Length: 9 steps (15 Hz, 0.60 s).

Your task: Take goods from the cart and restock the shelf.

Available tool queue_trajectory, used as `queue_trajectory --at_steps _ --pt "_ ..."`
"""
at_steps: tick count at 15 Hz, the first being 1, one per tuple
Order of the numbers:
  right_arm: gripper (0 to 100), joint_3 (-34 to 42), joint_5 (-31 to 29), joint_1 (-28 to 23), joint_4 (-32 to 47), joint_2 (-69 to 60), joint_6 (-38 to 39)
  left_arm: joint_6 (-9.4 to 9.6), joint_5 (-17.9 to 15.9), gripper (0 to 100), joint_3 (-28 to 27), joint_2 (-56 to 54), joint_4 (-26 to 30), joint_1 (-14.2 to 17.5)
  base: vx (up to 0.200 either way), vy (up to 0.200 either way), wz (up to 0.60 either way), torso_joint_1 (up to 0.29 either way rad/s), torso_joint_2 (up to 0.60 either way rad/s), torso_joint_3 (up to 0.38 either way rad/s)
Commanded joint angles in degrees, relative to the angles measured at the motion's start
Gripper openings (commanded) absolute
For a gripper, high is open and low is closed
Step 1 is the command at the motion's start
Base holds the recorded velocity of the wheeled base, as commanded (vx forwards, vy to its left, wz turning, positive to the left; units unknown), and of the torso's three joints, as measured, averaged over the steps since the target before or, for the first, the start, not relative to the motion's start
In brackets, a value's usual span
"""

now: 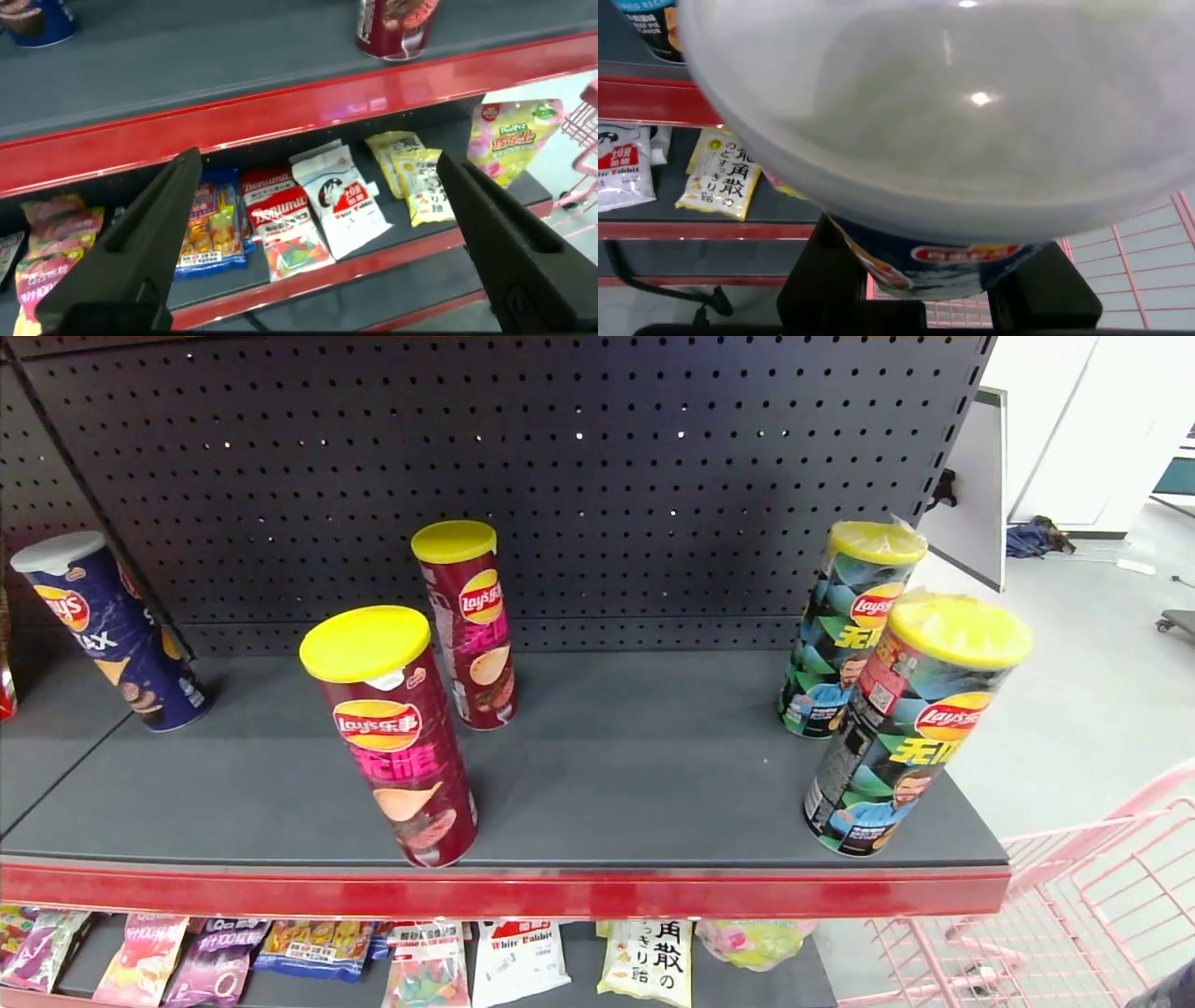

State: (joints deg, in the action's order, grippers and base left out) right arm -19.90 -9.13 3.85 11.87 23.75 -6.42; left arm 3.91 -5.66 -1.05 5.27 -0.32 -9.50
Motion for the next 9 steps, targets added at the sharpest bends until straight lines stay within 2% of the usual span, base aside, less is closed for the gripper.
queue_trajectory --at_steps 1,5,8,9 --pt "0 0.9 0.0 0.0 0.0 -2.1 0.0 0.04 0.1 100 0.0 0.1 0.1 0.0 -0.2 0.0 0.0 -0.007 0.0 -0.002" --pt "0 1.4 0.0 0.0 0.0 -2.6 -0.1 0.13 0.1 100 0.0 0.0 0.0 0.0 -0.2 0.0 0.0 0.001 0.0 0.001" --pt "0 2.1 0.0 0.0 0.0 -3.4 -0.1 0.04 0.0 100 0.0 0.0 0.0 0.0 0.0 0.0 0.0 0.0 0.0 0.0" --pt "0 2.1 0.0 0.0 0.1 -4.0 -0.1 0.04 0.1 100 0.0 0.0 0.0 0.0 0.0 0.2 0.0 0.002 0.0 0.002"
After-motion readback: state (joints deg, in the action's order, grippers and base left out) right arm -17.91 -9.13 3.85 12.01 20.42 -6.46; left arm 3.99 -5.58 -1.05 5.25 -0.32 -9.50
